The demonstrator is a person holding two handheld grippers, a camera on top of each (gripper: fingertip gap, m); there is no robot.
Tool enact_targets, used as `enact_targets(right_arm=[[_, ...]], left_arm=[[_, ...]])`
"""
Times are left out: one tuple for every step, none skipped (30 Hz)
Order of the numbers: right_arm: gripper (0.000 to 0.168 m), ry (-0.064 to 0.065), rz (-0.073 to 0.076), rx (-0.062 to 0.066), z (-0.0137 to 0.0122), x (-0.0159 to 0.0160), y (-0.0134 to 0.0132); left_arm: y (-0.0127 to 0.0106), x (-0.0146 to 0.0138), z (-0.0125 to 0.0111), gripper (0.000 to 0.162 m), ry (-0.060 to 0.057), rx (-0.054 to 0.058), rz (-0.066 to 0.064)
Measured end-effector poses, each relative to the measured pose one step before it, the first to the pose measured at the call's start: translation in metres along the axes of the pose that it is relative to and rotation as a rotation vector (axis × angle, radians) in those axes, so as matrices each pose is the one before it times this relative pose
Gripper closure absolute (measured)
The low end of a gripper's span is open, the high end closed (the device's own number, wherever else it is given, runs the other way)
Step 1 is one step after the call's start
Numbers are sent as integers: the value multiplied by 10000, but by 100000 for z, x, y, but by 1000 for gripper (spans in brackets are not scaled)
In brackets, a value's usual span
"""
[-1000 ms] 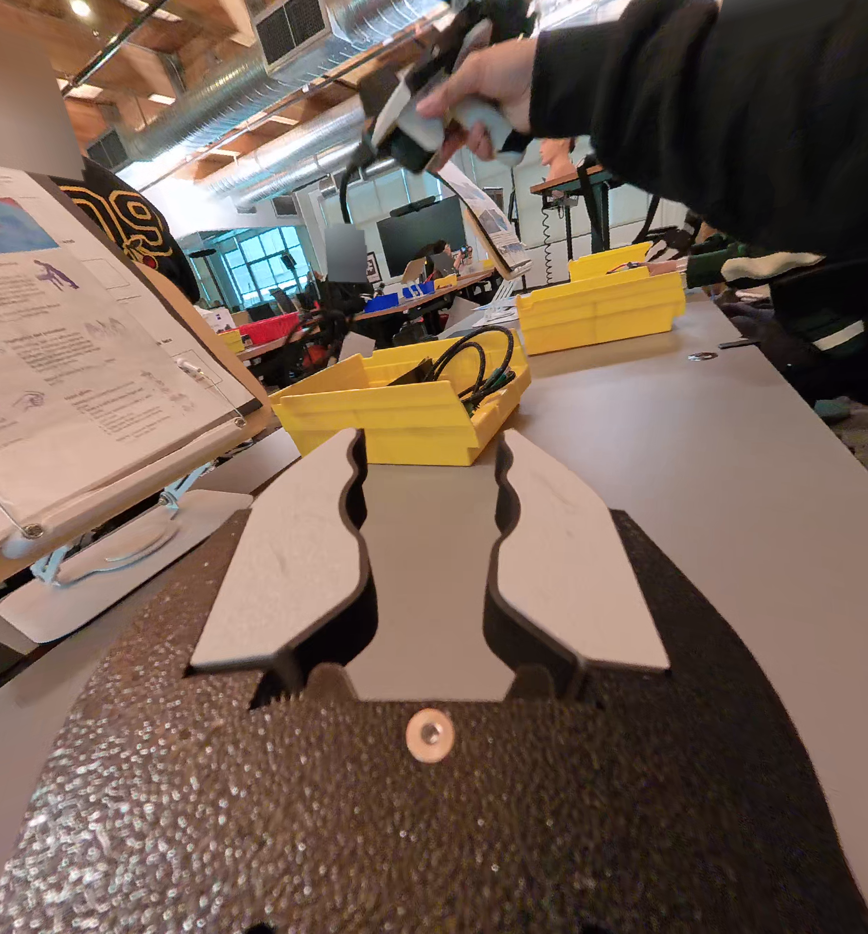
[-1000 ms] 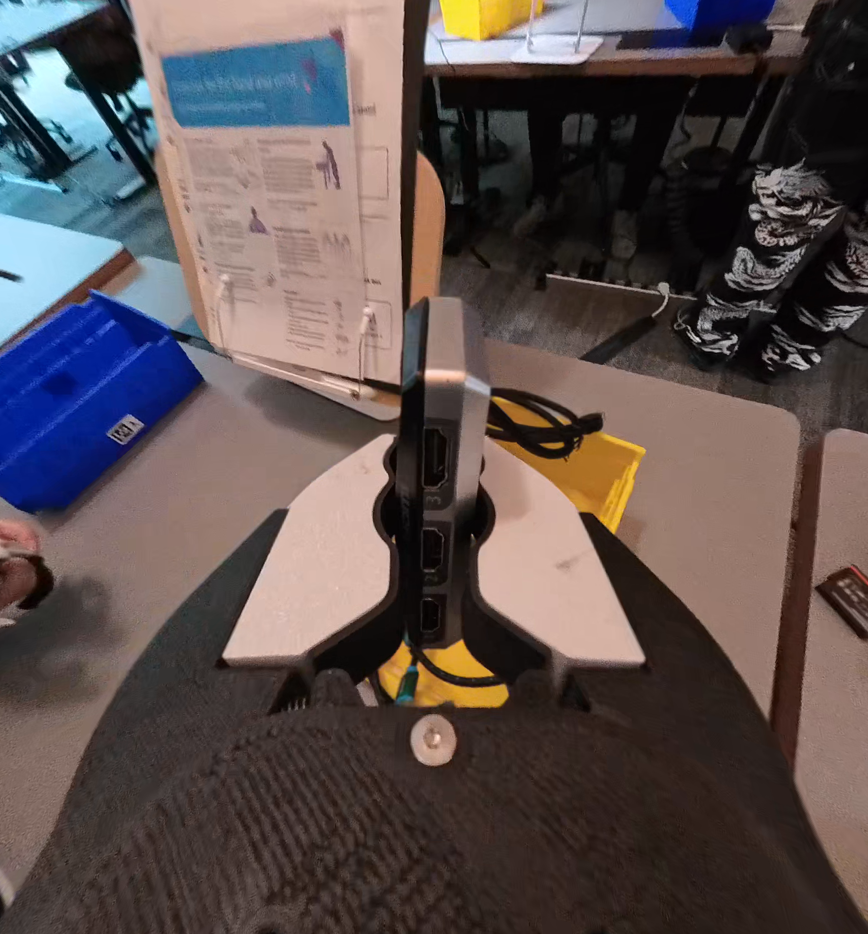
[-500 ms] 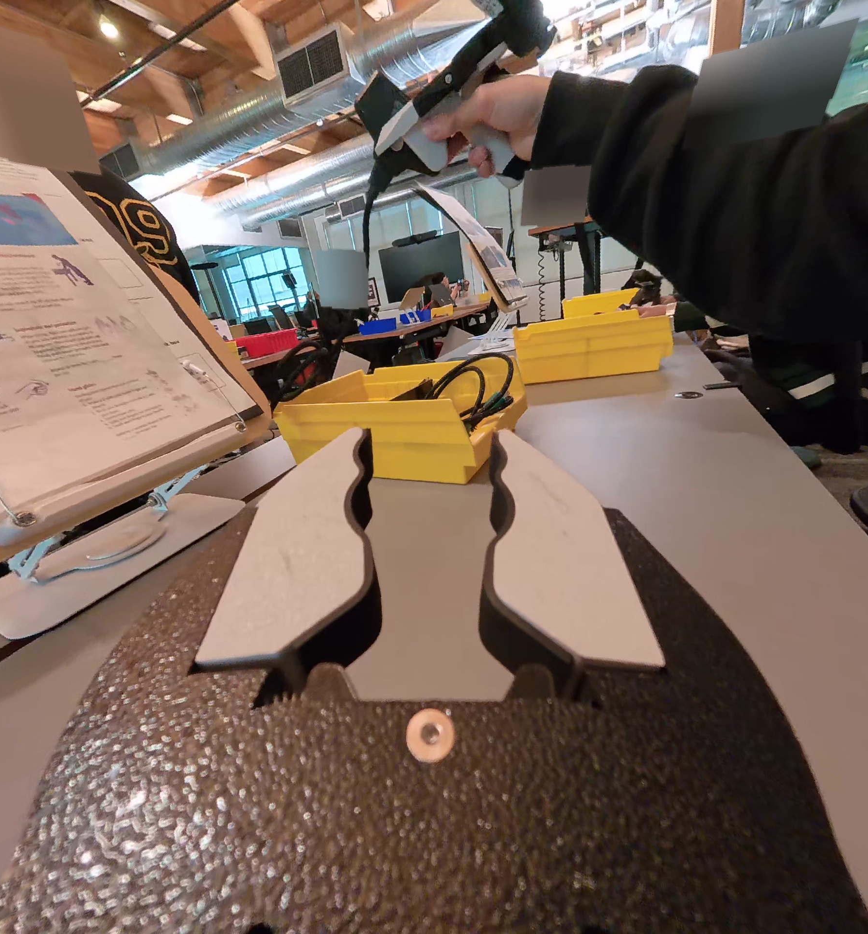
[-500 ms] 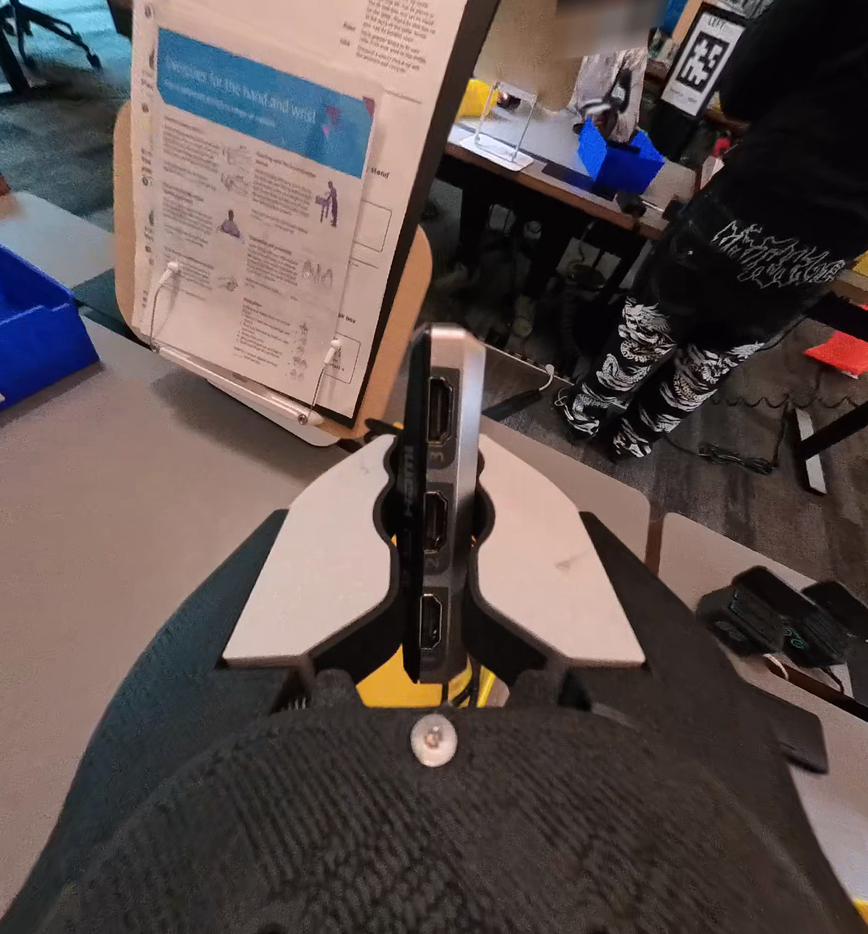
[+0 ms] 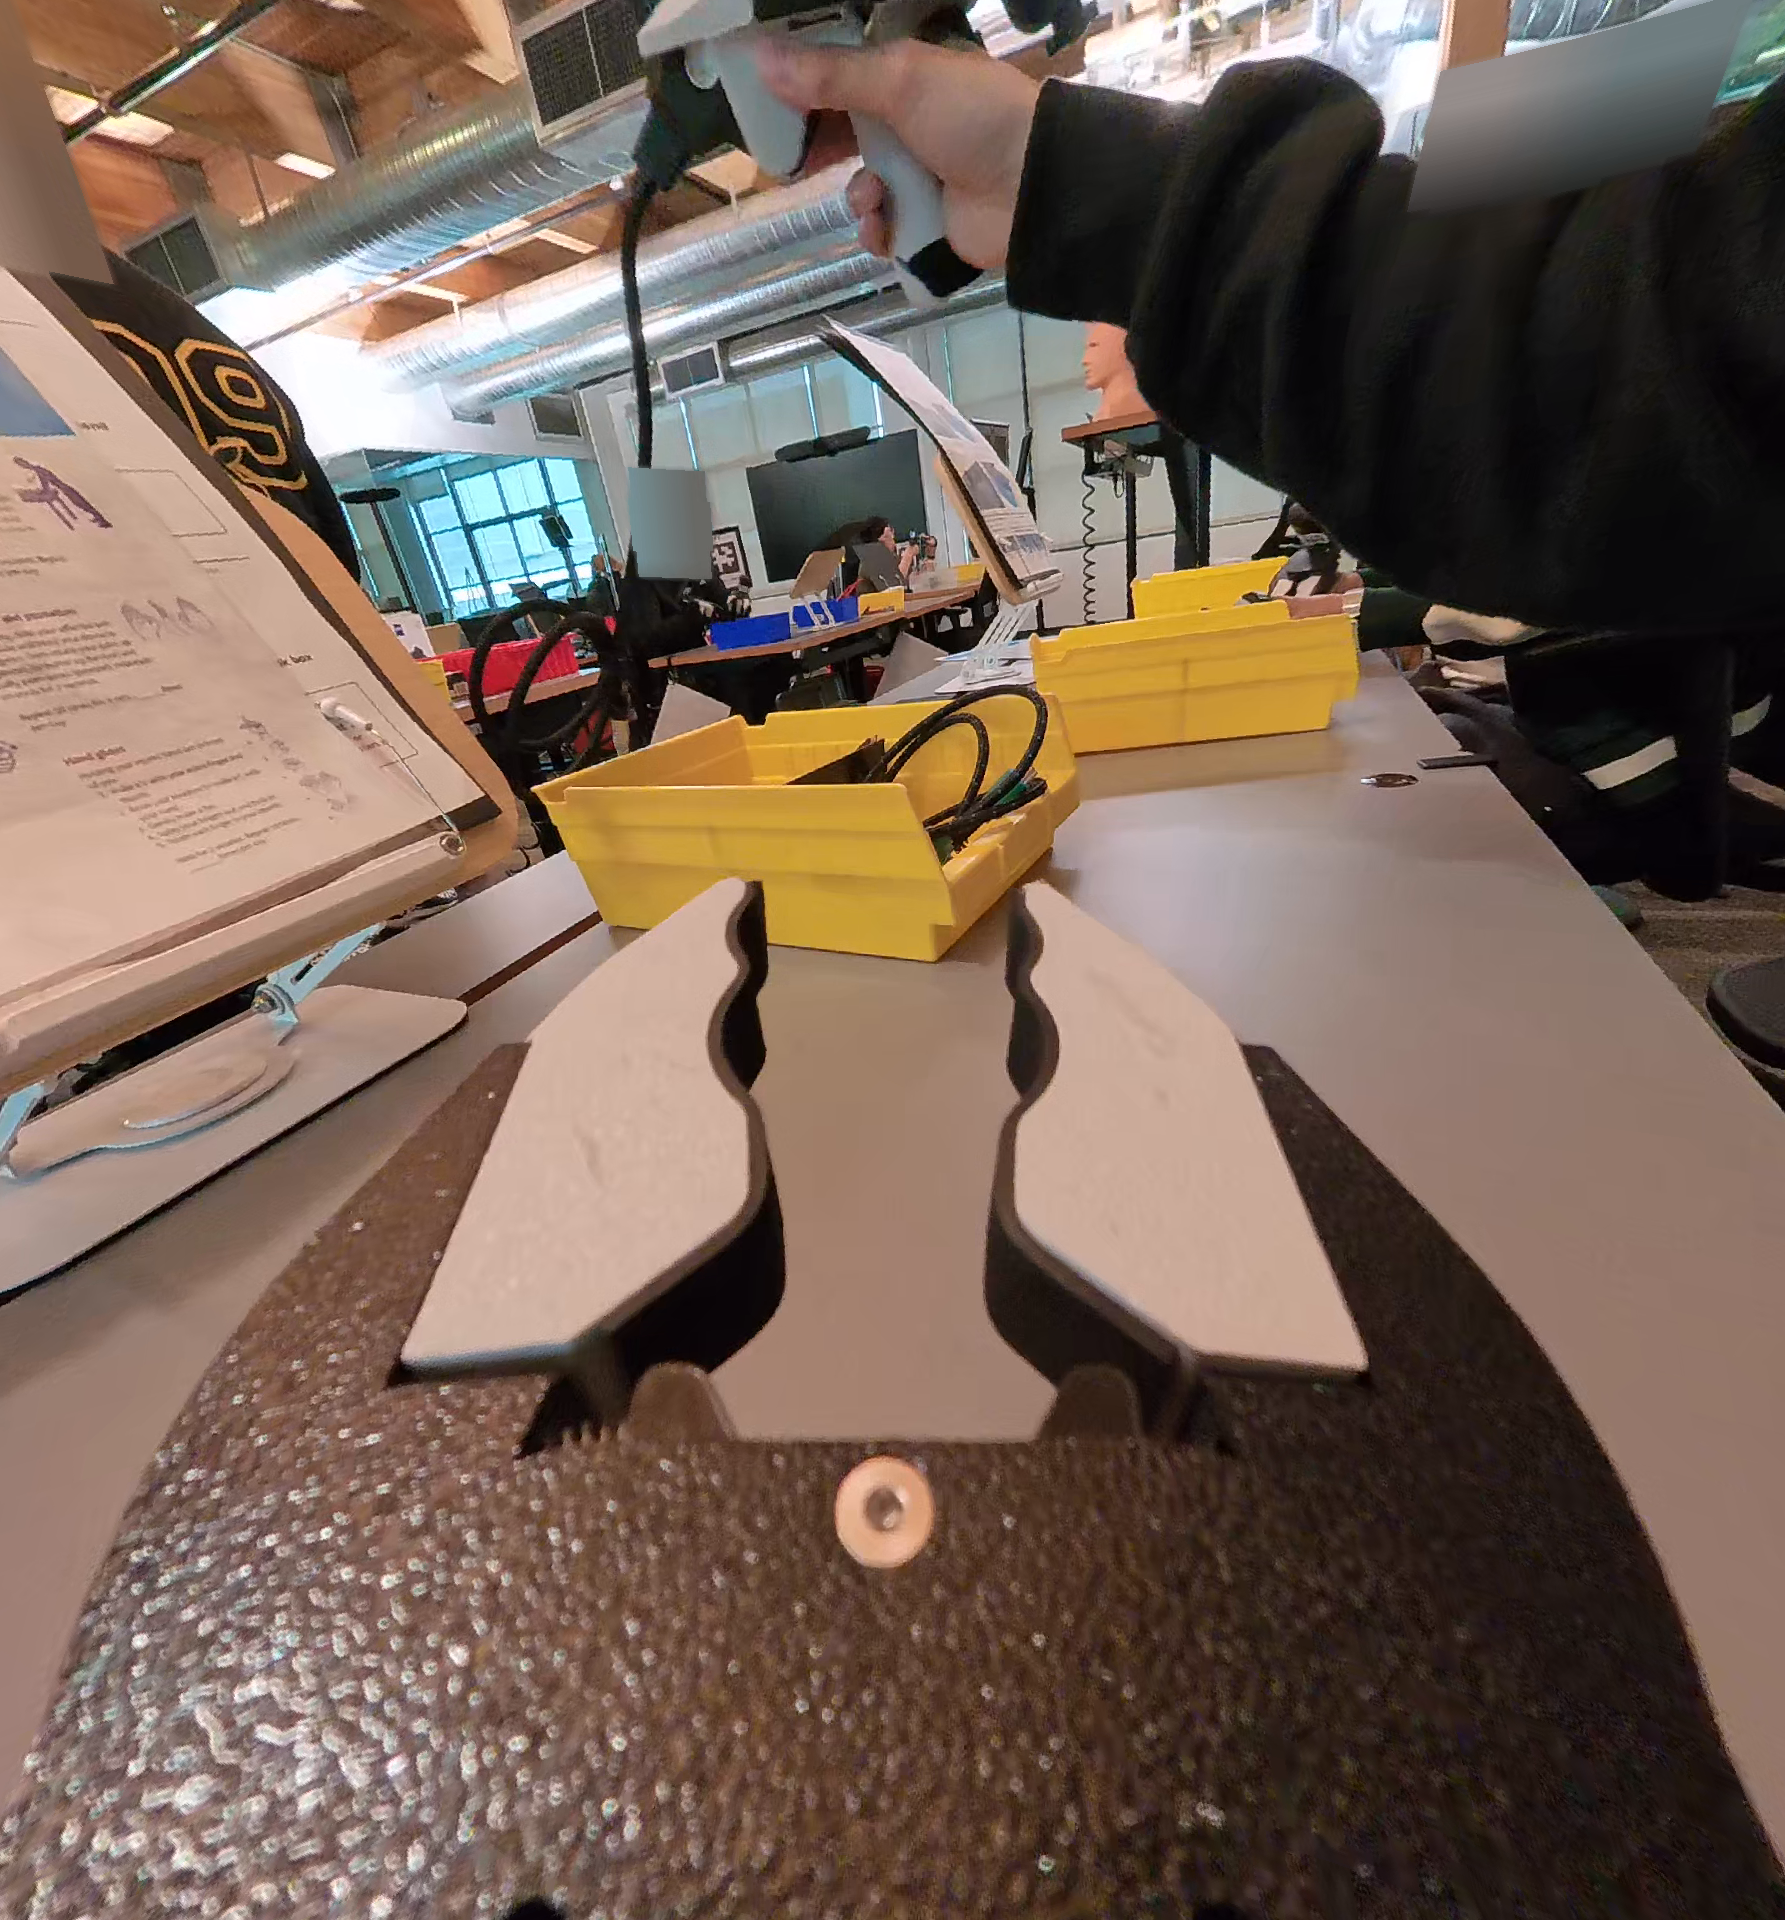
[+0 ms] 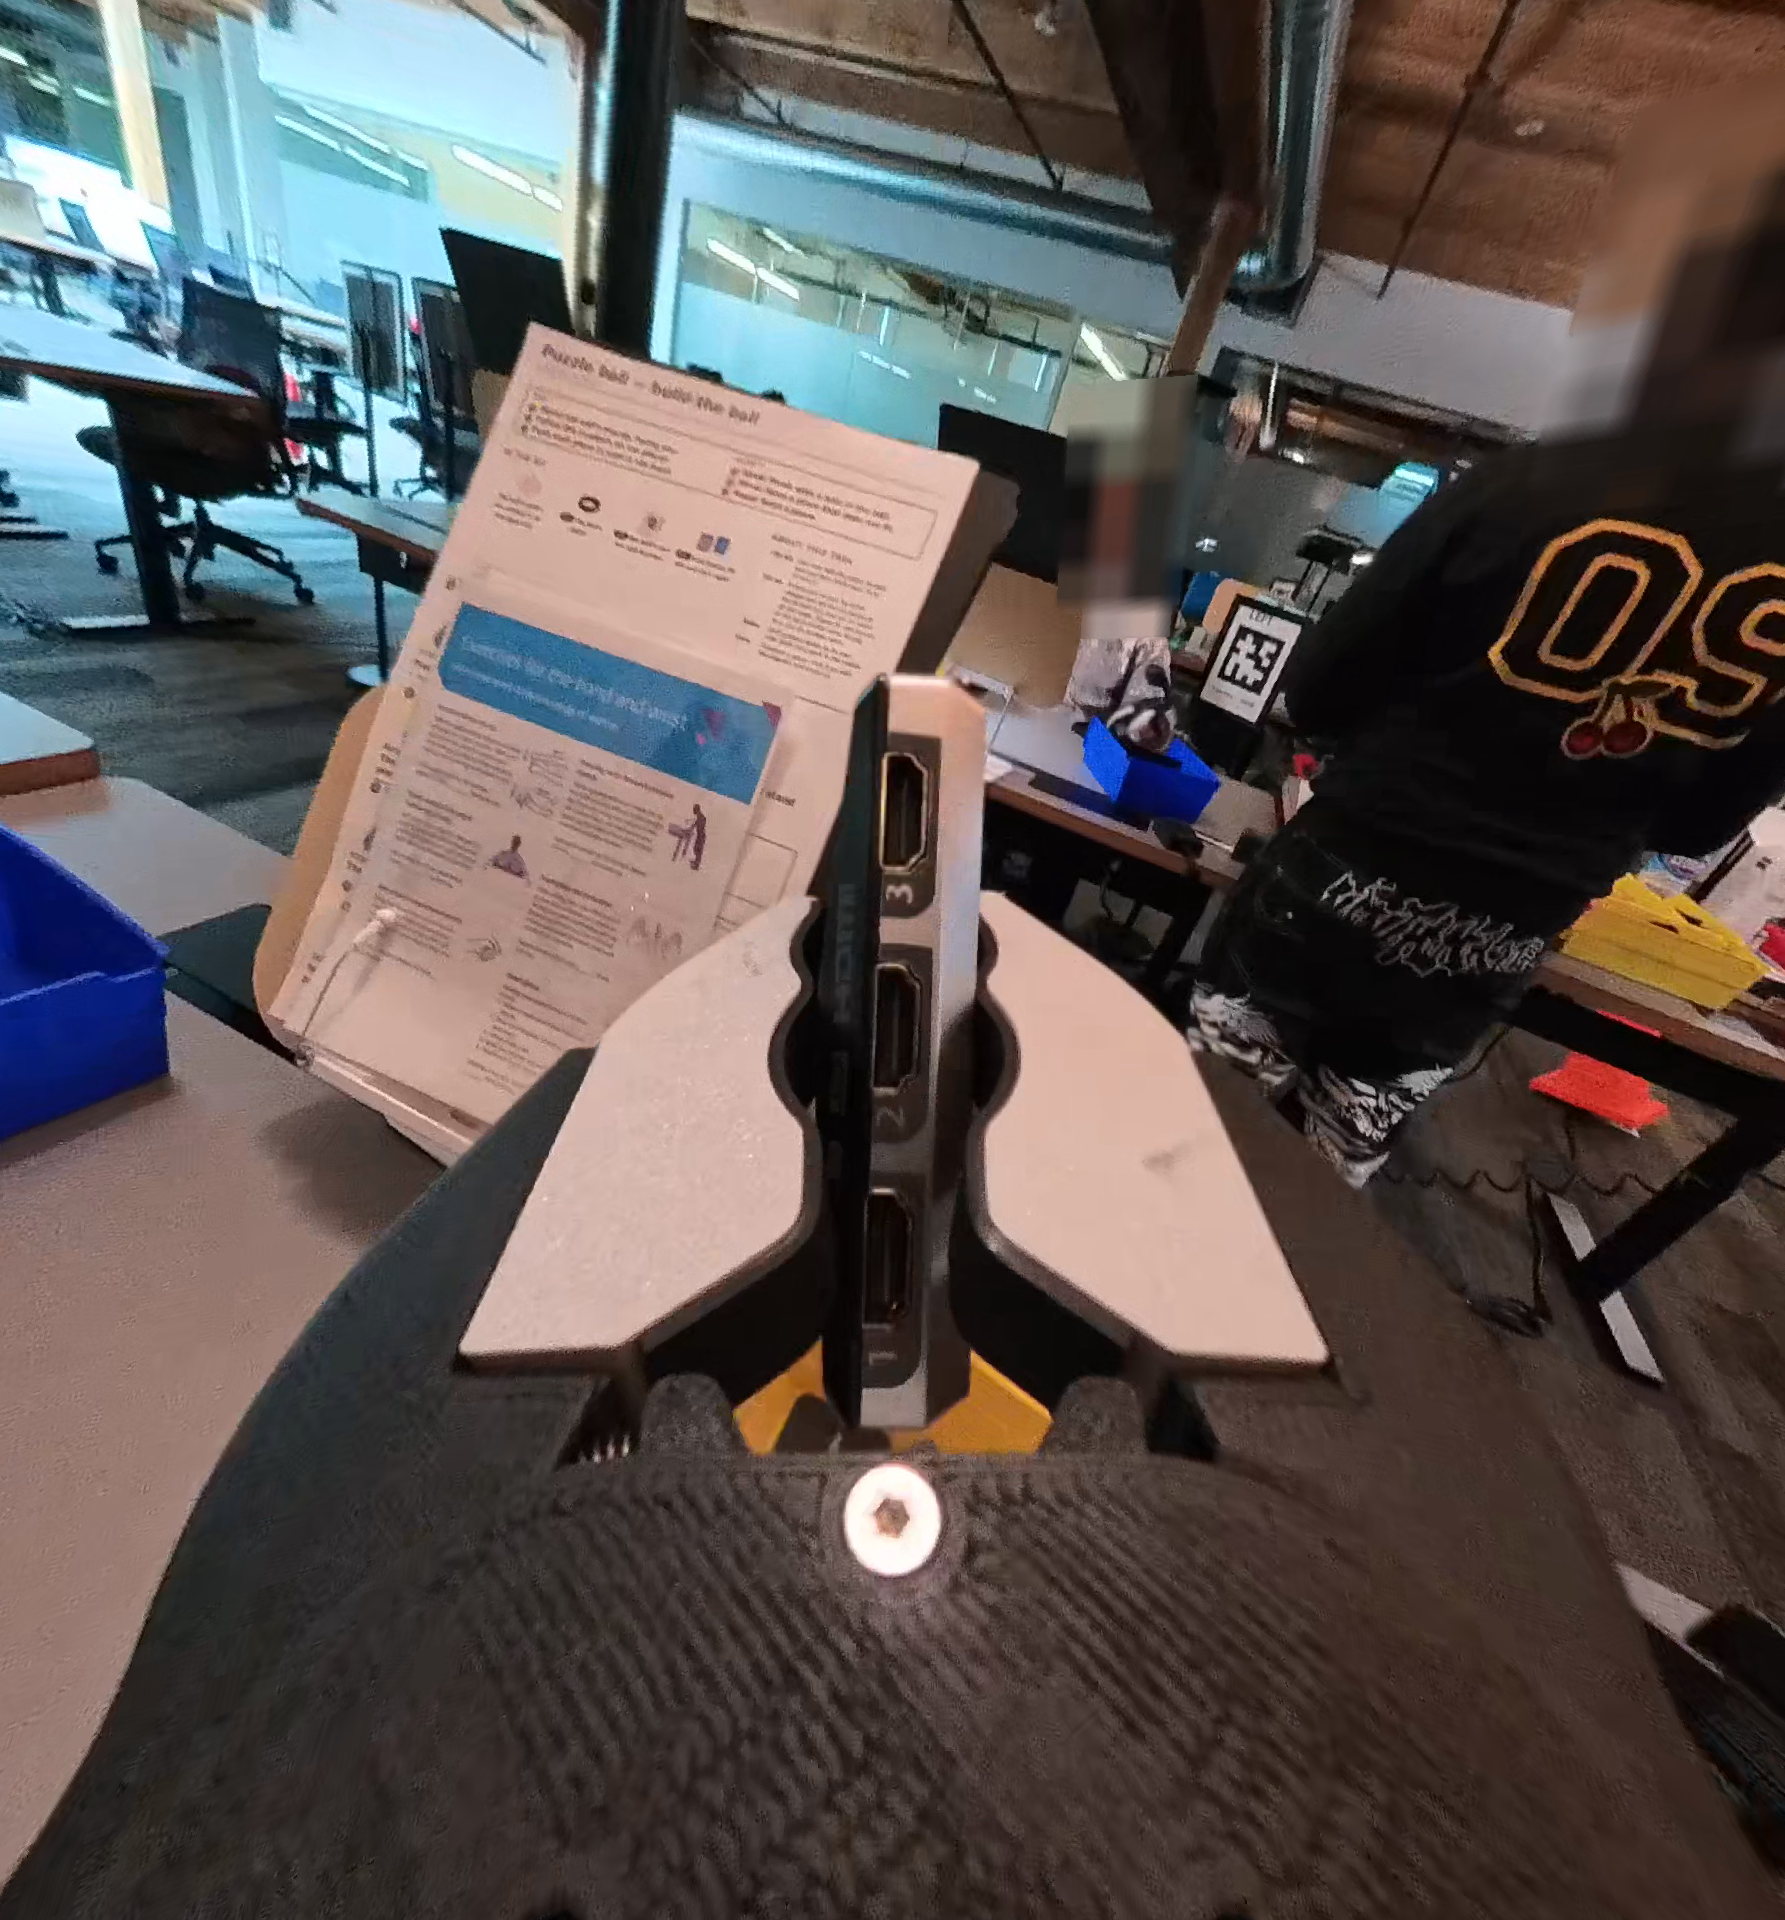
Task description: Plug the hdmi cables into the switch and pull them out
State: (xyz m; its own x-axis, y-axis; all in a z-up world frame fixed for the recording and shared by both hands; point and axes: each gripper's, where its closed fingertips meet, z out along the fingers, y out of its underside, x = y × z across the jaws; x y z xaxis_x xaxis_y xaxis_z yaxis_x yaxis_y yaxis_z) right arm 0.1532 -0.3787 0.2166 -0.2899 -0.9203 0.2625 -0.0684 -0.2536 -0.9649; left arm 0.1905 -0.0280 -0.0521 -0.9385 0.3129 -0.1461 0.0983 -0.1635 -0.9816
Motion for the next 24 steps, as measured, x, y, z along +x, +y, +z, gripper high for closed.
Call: enact_targets(right_arm=[[144,-129,-13,279,152,-607,-508],[144,-14,-73,224,102,-373,-520],[144,324,-210,254,48,170,-551],[144,223,-193,202,92,225,-417],[144,162,-94,82,208,379,-162],[145,291,-68,5,341,730,55],[144,197,-88,-51,391,729,222],[144,222,-13,76,296,754,93],[144,237,138,100,244,829,56],[145,267,165,130,225,854,25],[144,356,22,116,296,841,75],[144,205,-124,10,471,565,426],[144,22,-80,-117,588,197,671],[144,180,-65,-163,532,299,701],[144,246,-171,-116,531,224,592],[144,119,-288,-131,541,-127,642],[145,97,-289,-197,551,-362,769],[144,80,-135,-180,489,-411,644],[144,54,-95,-70,377,-399,387],[144,148,-204,27,172,-246,47],[144,294,-344,-16,88,52,-83],[144,233,-387,-33,84,126,-121],[144,101,-257,-12,112,176,-126],[144,46,-26,23,-35,308,-149]], left_arm=[[71,41,23,118,28,-34,-11],[95,70,36,118,46,-52,-1],[68,93,23,118,51,-36,1],[28,63,15,118,23,-9,6],[6,37,7,118,15,1,4],[0,69,23,118,41,2,-18],[-20,102,24,118,67,11,-44],[-5,112,40,118,75,9,-52],[63,93,55,118,56,-20,-30],[98,84,43,118,35,-43,3],[72,101,45,118,44,-40,20],[26,127,51,118,59,-22,13],[-3,132,73,118,59,-6,-1],[31,144,68,118,66,-10,-1],[80,142,76,118,76,-36,6],[127,95,65,118,50,-56,7],[111,46,42,118,17,-60,11],[84,55,29,118,32,-49,22],[35,80,9,118,50,-22,26],[32,23,-16,118,21,-2,4],[57,-27,-13,118,-12,-10,-19],[76,-29,-17,118,2,-37,-20],[42,12,-12,118,19,-37,-9],[-41,36,-8,118,21,6,5]])
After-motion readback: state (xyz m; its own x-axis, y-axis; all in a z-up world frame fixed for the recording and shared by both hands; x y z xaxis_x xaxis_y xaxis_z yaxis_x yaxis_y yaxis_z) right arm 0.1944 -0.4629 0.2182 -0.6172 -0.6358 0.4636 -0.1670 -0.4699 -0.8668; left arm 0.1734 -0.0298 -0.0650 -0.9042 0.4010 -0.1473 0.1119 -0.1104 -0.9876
